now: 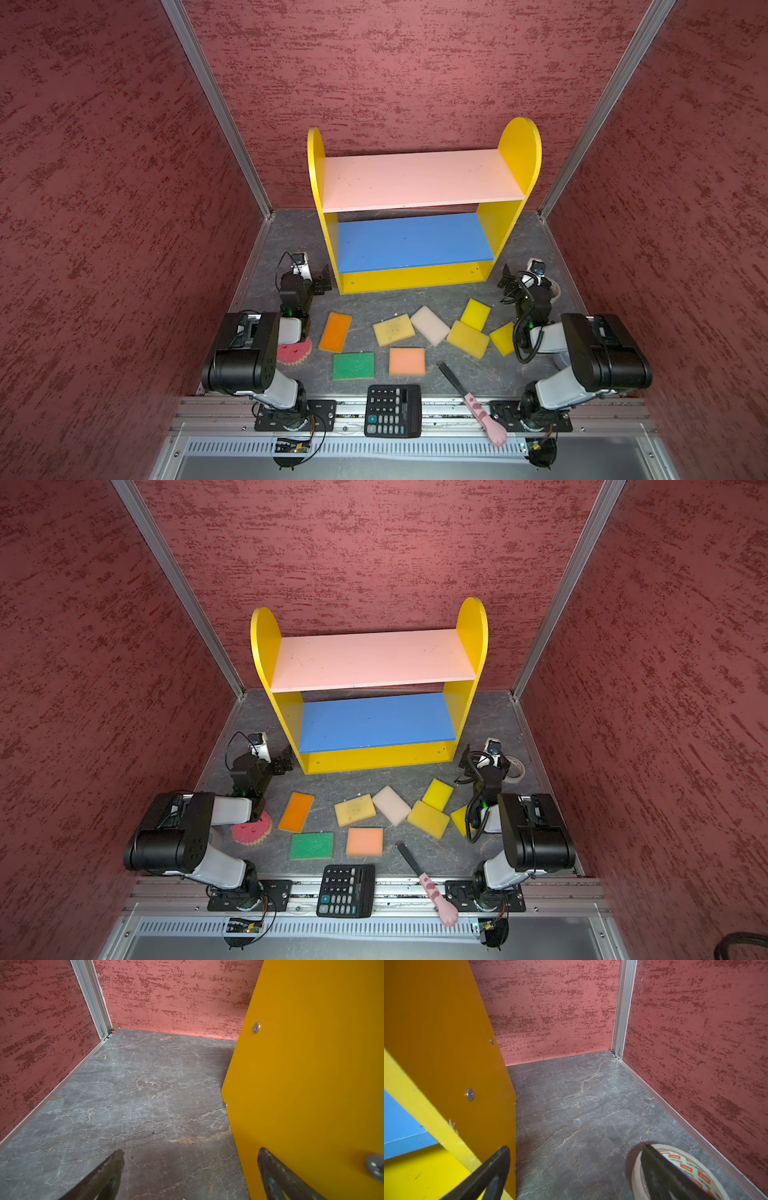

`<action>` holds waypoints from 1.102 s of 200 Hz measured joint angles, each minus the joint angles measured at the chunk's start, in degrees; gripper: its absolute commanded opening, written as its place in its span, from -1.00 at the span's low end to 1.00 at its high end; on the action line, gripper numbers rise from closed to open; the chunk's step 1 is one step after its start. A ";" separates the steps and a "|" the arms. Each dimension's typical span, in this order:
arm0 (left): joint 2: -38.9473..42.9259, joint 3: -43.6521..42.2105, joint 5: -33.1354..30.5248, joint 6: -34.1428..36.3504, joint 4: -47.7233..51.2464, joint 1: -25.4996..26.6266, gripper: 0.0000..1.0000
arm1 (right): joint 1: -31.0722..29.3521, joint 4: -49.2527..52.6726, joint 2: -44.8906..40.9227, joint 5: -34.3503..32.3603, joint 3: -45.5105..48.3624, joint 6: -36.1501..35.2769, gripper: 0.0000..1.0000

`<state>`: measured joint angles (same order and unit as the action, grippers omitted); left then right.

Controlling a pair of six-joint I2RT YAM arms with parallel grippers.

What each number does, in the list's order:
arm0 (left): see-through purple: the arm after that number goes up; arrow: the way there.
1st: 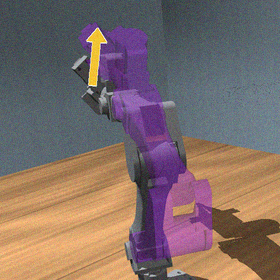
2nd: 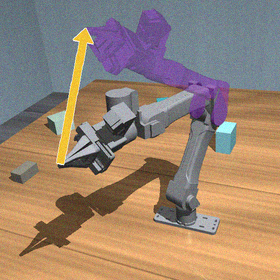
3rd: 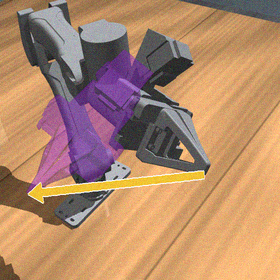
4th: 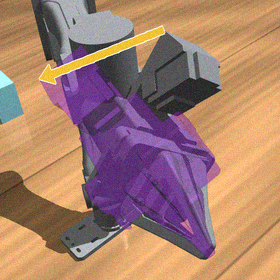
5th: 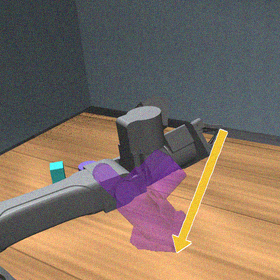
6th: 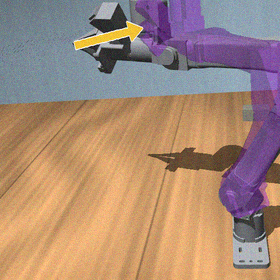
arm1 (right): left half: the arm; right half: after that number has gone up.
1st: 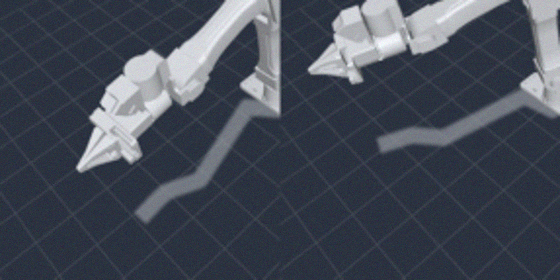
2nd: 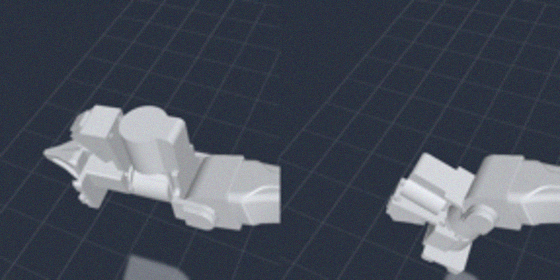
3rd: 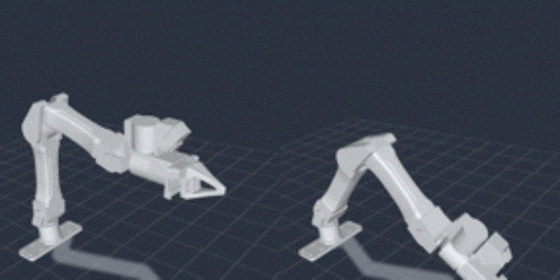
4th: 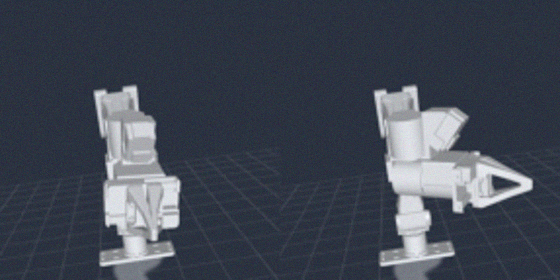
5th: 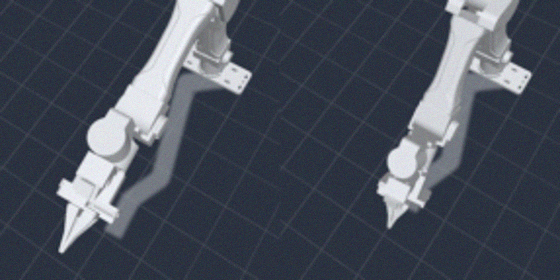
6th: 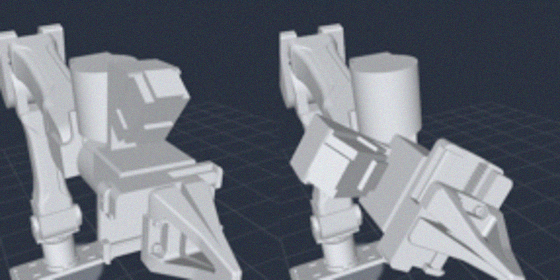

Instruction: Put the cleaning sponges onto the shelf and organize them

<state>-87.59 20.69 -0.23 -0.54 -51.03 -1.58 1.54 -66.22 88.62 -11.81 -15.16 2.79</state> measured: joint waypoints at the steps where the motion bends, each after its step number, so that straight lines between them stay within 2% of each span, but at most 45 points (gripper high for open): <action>1: 0.00 0.00 0.02 0.00 0.00 0.00 0.99 | 0.00 0.00 0.00 0.00 0.00 0.00 0.98; 27: 0.00 0.00 -0.11 0.02 0.02 0.13 0.99 | 0.00 0.02 -0.02 -0.57 0.00 0.15 0.98; 46: 1.42 0.00 -2.60 0.46 1.57 1.64 0.99 | -0.20 0.00 -0.44 -1.60 0.00 0.28 0.98; 68: 9.68 0.13 -8.72 1.75 6.86 6.08 0.99 | -1.57 -1.86 -0.68 -2.97 1.20 -0.24 0.98; 87: 17.44 1.40 -11.04 1.60 11.32 7.56 0.99 | -3.02 -1.40 -2.78 -4.50 2.73 -0.90 0.98; 110: 23.45 4.63 -12.33 -0.42 17.33 8.15 0.99 | -3.80 5.57 -14.36 -6.82 2.23 -0.70 0.98; 134: 25.83 8.24 -13.55 -3.67 24.65 9.11 0.99 | -3.96 13.60 -24.41 -9.79 -2.38 2.16 0.98; 165: 28.30 12.83 -17.75 -15.76 39.56 10.51 0.99 | -4.11 30.16 -32.52 -13.33 -6.78 8.59 0.97; 174: 29.46 14.23 -18.91 -19.87 44.26 10.56 0.99 | -4.13 35.56 -34.34 -14.14 -7.45 10.45 0.71; 191: 32.46 16.15 -19.54 -26.95 52.37 9.33 1.00 | -4.13 42.38 -36.35 -14.14 -7.65 12.74 -0.16; 196: 33.33 16.41 -19.06 -28.33 54.03 8.52 0.74 | -4.13 43.85 -36.57 -13.94 -7.65 13.38 -0.42; 208: 35.12 16.52 -16.46 -30.91 56.98 5.99 -0.14 | -4.13 46.88 -36.52 -13.40 -7.69 14.80 -0.99; 210: 35.36 16.50 -16.06 -31.32 57.40 5.49 -0.23 | -4.13 47.43 -36.41 -13.25 -7.72 15.06 -1.00; 215: 35.82 16.50 -14.75 -31.91 58.49 4.50 -0.66 | -4.13 48.81 -36.17 -12.98 -7.87 15.63 -1.00; 220: 36.13 16.50 -13.68 -32.39 59.39 3.74 -0.96 | -4.13 50.42 -35.69 -12.59 -8.22 16.26 -1.00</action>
<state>-51.46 37.19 -13.91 -32.93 8.36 2.15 -2.59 -15.79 52.93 -24.40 -23.38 19.05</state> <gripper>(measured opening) 0.589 0.069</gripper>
